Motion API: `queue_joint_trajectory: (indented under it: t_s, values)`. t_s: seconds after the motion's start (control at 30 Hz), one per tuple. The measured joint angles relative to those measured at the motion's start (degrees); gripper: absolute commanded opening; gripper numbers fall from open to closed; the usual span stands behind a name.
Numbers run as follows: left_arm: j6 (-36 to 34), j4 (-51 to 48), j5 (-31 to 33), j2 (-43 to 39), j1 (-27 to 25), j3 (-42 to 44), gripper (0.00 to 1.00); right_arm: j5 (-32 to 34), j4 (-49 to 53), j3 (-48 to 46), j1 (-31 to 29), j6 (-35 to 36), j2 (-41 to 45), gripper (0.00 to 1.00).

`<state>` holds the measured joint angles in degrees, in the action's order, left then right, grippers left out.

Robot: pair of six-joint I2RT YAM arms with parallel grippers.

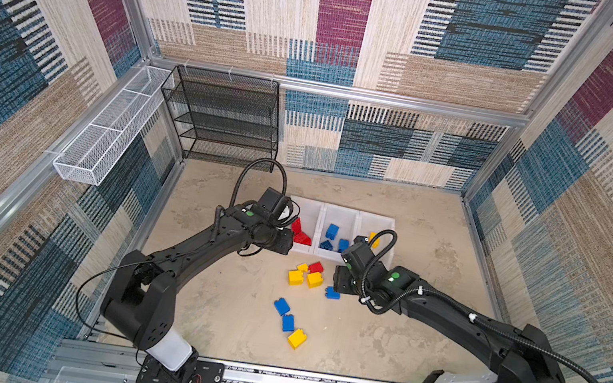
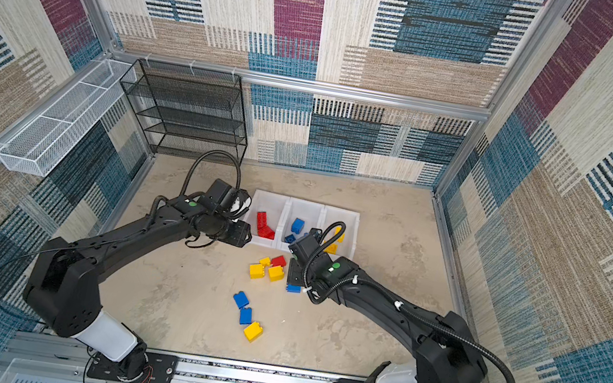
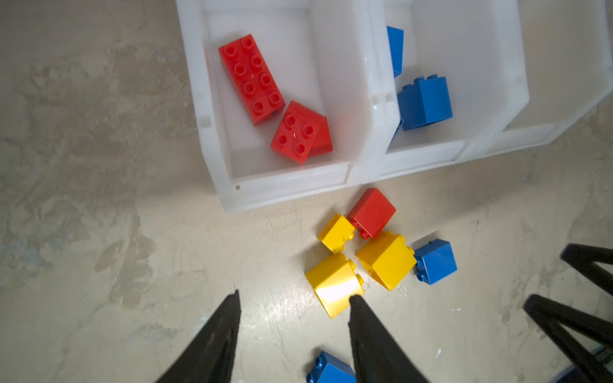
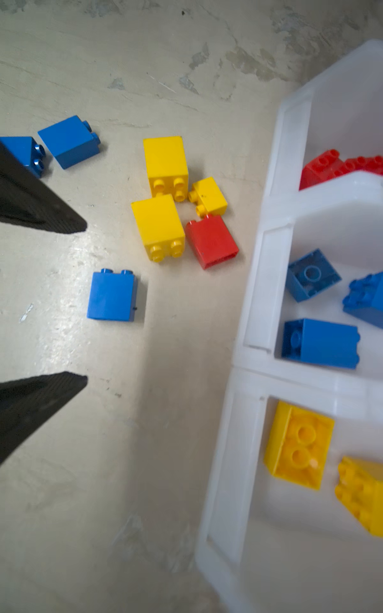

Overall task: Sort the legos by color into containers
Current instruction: 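Withdraw the left arm while the right gripper lowers onto a yellow brick, then carry the yellow 2x2 brick with the right gripper into the yellow compartment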

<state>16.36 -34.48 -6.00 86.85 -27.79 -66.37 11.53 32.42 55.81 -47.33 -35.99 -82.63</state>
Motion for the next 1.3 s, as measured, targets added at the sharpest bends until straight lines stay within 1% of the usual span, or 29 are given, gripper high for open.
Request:
queue_joint_trajectory:
  t_s: [0.17, 0.33, 0.5, 0.63, 0.87, 0.97, 1.2, 1.3]
  values:
    - [4.0, 1.6, -0.2, -7.7, 0.0, 8.4, 0.56, -1.5, -1.2, 4.4, -2.6, 1.9, -7.5, 0.69]
    - [7.3, 2.4, -0.2, -14.3, 0.0, 15.1, 0.57, -2.5, -2.3, 8.3, -3.2, 4.5, -13.6, 0.69]
    - [9.6, 3.0, -0.1, -19.2, 0.0, 19.8, 0.57, -3.1, -2.7, 11.0, -3.2, 6.3, -18.1, 0.68]
    - [10.9, 3.0, -0.1, -21.7, 0.0, 22.1, 0.58, -3.6, -2.8, 11.9, -3.3, 7.4, -20.9, 0.64]
    - [12.1, 3.0, -0.1, -22.8, 0.0, 23.5, 0.58, -3.5, -2.7, 12.0, -3.3, 7.8, -23.1, 0.49]
    - [12.2, 3.0, -0.1, -22.8, 0.0, 23.6, 0.58, -3.4, -2.9, 11.9, -3.3, 7.8, -23.1, 0.45]
    - [12.3, 3.0, -0.2, -23.3, 0.0, 24.0, 0.58, -3.4, -3.6, 11.0, -3.3, 7.7, -22.3, 0.4]
    - [12.4, 3.0, -0.2, -23.7, 0.0, 24.2, 0.58, -3.2, -3.4, 9.9, -3.3, 7.5, -20.3, 0.4]
